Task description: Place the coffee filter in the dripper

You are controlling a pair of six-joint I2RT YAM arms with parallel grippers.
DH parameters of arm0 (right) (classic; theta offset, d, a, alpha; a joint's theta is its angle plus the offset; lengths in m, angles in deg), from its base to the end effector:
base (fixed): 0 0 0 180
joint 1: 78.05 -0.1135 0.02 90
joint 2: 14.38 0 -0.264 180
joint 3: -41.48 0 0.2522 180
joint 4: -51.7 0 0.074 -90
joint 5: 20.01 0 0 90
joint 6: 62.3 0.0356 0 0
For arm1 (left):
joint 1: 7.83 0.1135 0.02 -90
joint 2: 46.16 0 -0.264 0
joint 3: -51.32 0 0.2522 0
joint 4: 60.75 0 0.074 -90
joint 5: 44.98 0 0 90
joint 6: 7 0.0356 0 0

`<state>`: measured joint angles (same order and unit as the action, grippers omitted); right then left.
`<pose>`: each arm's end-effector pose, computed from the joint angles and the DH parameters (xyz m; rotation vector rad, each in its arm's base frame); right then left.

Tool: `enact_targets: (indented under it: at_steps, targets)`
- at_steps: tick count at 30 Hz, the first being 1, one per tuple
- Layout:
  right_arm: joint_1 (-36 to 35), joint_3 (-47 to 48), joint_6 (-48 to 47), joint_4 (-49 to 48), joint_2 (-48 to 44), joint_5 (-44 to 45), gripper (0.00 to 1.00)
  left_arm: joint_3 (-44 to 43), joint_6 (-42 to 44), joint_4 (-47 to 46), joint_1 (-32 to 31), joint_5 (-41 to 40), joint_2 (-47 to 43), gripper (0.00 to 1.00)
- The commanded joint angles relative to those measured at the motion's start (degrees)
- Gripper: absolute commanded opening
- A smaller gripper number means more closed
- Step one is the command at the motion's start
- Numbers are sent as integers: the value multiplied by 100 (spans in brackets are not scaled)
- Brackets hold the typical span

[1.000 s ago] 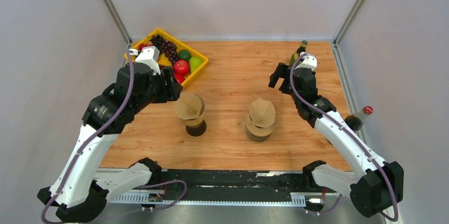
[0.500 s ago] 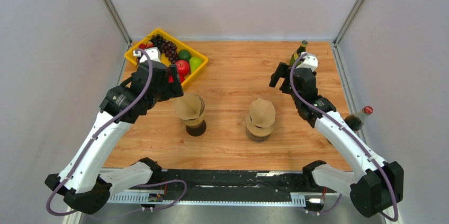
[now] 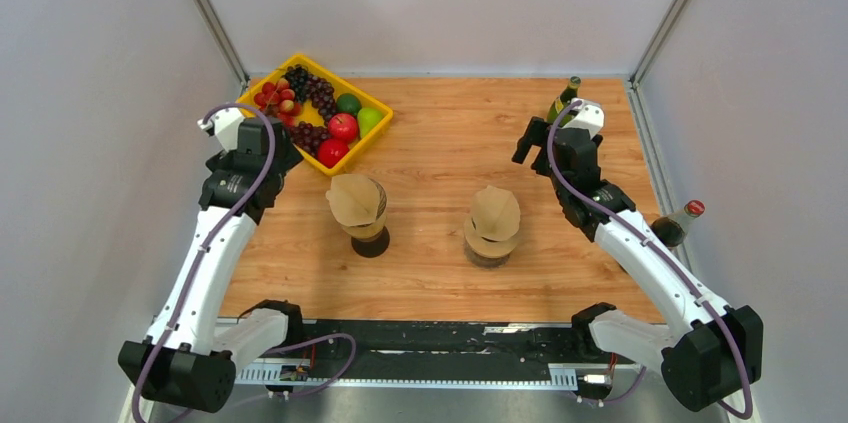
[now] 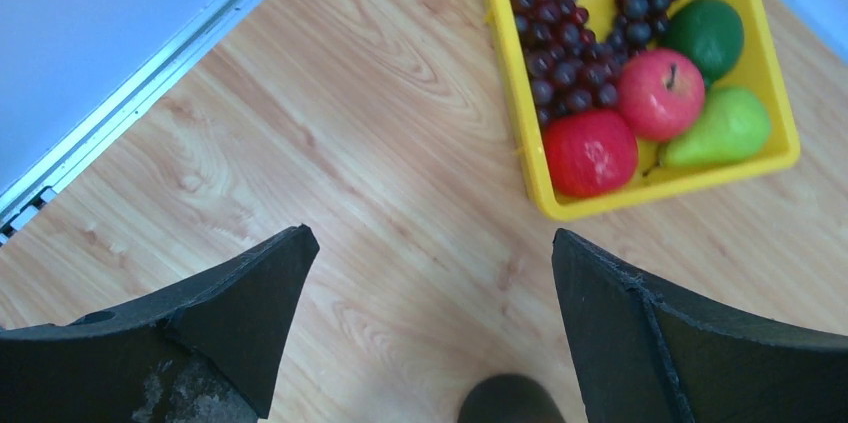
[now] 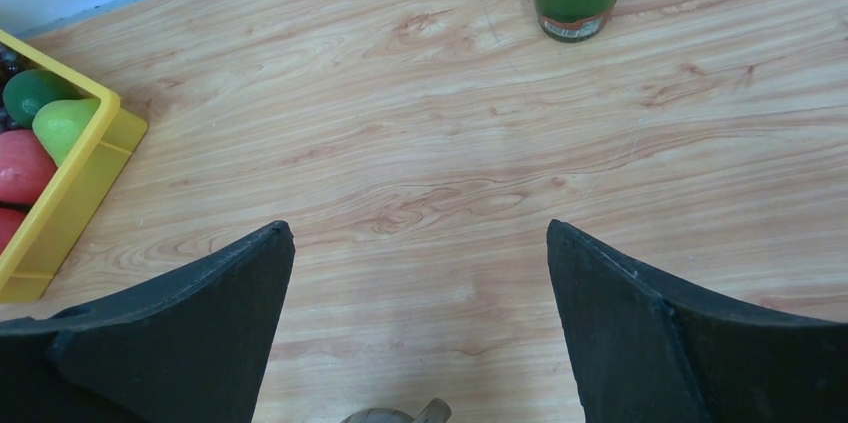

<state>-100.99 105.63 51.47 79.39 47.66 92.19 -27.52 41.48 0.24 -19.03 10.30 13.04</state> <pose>0.2306 0.0830 0.3098 0.2577 1.9678 0.1371 0.2000 -0.0189 0.3568 -0.8469 1.9757 0.1690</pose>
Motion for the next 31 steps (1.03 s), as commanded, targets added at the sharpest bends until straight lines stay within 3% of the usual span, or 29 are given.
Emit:
enact_targets:
  at_steps: [1,7,12,18,31]
  targets:
    - [33,172,-78,-90,-52,278,100,339,-23,-1100,462,78,-182,100]
    - [32,21,-103,-99,-149,827,100,895,349,-1943,784,94,-295,100]
    - [31,-123,-145,-154,-145,1164,100,1380,482,-2506,1146,560,-230,100]
    - [30,-161,-164,-175,-5,1439,100,1640,584,-2653,1503,682,-37,100]
    - [31,-254,-196,-367,-19,1628,100,2022,761,-2985,1541,988,-373,100]
